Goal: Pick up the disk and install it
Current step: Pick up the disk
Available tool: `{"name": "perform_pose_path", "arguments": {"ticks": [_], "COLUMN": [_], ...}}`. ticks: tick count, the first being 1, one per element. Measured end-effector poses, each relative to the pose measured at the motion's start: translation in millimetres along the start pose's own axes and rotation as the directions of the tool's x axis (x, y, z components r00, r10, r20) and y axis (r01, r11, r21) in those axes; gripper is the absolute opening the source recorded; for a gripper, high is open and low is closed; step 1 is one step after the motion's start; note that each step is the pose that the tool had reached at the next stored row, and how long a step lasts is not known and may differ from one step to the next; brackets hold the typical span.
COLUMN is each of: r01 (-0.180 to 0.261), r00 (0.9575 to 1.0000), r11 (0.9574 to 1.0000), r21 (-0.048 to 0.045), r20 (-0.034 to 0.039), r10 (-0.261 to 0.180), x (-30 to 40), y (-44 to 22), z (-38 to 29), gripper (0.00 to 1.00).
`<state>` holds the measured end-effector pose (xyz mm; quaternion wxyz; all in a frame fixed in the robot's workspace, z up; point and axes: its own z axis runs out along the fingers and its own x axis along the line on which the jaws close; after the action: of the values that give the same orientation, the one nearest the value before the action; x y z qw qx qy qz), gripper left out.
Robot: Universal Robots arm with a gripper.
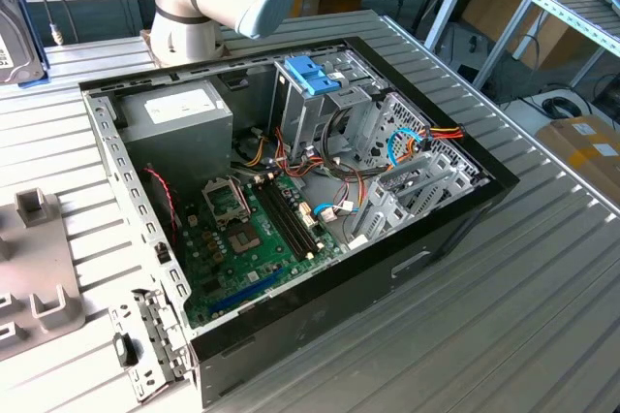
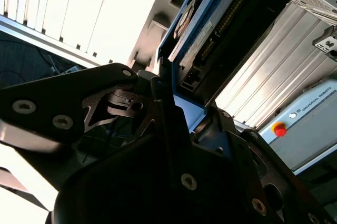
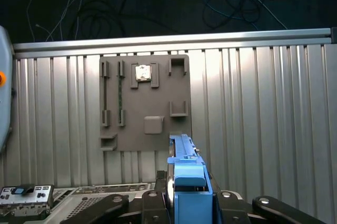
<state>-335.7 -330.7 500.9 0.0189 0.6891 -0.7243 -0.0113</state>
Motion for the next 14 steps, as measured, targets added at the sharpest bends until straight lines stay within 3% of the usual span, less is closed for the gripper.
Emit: {"name": "perform_pose_path", "arguments": {"ticks": [14], "r01": [0.0], "r00": [1.0], "r11": [1.0], "r21": [0.0001], "r20": [-0.0015], "r10": [0.0], "x": [-0.2], "y": [-4.6], "z": [-0.1], "gripper": [0.37]}}
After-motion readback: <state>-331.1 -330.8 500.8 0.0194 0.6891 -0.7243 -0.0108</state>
